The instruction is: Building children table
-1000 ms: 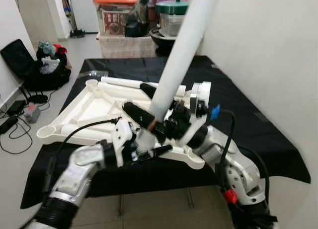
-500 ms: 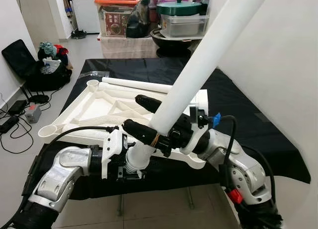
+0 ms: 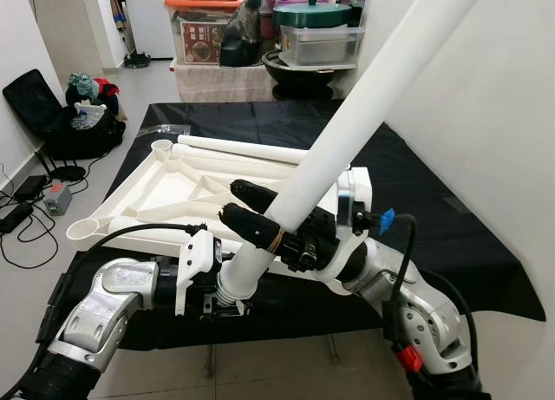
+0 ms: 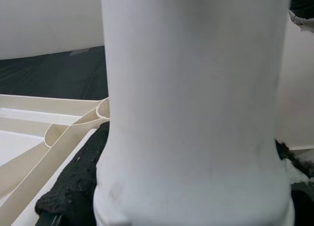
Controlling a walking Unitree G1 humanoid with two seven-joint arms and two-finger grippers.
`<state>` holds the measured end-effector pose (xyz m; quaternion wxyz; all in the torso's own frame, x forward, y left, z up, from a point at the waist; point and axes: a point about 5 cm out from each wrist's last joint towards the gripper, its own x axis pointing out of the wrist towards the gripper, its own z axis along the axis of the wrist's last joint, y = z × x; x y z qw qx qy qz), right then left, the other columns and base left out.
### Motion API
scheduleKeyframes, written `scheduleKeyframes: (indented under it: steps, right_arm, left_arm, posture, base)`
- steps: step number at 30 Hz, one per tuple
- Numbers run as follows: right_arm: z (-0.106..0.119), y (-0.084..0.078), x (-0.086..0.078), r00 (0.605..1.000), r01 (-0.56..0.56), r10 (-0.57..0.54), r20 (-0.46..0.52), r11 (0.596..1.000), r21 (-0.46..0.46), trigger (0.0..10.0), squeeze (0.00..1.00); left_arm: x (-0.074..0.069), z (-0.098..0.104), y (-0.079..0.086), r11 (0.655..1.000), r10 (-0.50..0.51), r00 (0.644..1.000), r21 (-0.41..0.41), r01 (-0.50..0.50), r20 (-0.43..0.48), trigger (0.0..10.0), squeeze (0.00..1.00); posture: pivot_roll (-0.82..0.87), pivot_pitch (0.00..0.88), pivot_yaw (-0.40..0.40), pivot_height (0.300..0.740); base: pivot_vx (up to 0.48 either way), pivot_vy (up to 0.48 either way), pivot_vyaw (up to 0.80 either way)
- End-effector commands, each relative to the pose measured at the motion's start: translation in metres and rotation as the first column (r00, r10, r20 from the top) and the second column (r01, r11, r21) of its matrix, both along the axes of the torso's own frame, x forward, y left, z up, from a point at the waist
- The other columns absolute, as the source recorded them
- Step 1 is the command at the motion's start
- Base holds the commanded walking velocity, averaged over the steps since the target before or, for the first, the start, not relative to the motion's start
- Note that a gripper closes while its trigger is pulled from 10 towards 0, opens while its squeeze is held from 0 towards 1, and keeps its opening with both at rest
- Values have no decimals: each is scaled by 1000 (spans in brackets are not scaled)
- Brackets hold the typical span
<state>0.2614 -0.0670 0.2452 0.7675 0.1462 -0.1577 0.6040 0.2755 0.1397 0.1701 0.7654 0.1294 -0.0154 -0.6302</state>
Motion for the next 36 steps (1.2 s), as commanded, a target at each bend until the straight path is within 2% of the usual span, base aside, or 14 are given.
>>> scheduleKeyframes:
  steps: [1,3,4,13,14,17,18,20,25,29,30,31,32,36]
  right_arm:
    - [4,-1,0,1000,16,-16,8,1000,16,10000,0]
    - [4,-1,0,1000,16,-16,8,1000,16,10000,0]
    - [4,-2,-2,1000,-1,1,6,1000,23,0,0]
    - [1,-1,-6,999,-34,35,-22,998,50,0,0]
    - [0,0,-5,999,-20,22,-30,998,60,0,0]
    - [0,0,-5,999,-20,22,-30,998,60,0,0]
    - [0,0,-4,999,0,3,-37,998,68,0,0]
    - [0,0,-4,999,0,3,-37,998,68,0,0]
    - [-7,-13,11,977,206,-201,-68,976,65,0,0]
    - [-9,-19,17,961,269,-266,-73,962,46,0,0]
    - [-10,-22,20,952,299,-296,-74,953,40,0,0]
    - [-10,-22,20,952,299,-296,-74,953,40,0,0]
    - [-12,-28,27,928,368,-365,-77,929,29,0,0]
    - [-14,-31,30,913,403,-401,-76,915,17,0,0]
  left_arm:
    - [-5,0,-6,996,-76,997,44,75,16,10000,0]
    - [-5,0,-6,996,-76,997,44,75,16,10000,0]
    - [-4,1,-6,996,-76,997,46,75,18,10000,0]
    - [-2,1,-7,994,-97,995,55,96,26,10000,0]
    - [0,2,-8,995,-85,996,47,84,38,10000,714]
    - [0,2,-8,995,-85,996,47,84,38,10000,714]
    - [2,3,-8,997,-71,996,32,69,49,10000,1000]
    - [2,3,-8,997,-71,996,32,69,49,10000,1000]
    - [8,14,-7,996,16,997,-84,-10,76,10000,1000]
    - [9,18,-4,992,56,994,-116,-45,89,10000,1000]
    - [15,21,-1,986,120,985,-129,-104,124,10000,1000]
    - [15,21,-1,986,120,985,-129,-104,124,10000,1000]
    - [27,31,5,965,232,954,-170,-201,190,10000,1000]
    - [30,37,7,955,262,942,-197,-222,208,10000,1000]
  posture:
    - [19,0,-36,740]
    - [19,0,-36,740]
    - [18,0,-35,740]
    - [17,0,-33,740]
    - [16,0,-31,740]
    - [16,0,-31,740]
    - [13,0,-32,740]
    - [13,0,-32,740]
    - [1,0,-38,740]
    - [-1,0,-32,740]
    - [0,0,-26,740]
    - [0,0,-26,740]
    - [2,0,-23,740]
    - [2,0,-20,740]
  base:
    - [0,0,0]
    - [0,0,0]
    - [0,0,0]
    - [0,0,0]
    - [0,0,0]
    - [0,0,0]
    - [0,0,0]
    - [0,0,0]
    - [0,0,0]
    - [0,0,0]
    - [0,0,0]
    - [0,0,0]
    - [0,0,0]
    - [0,0,0]
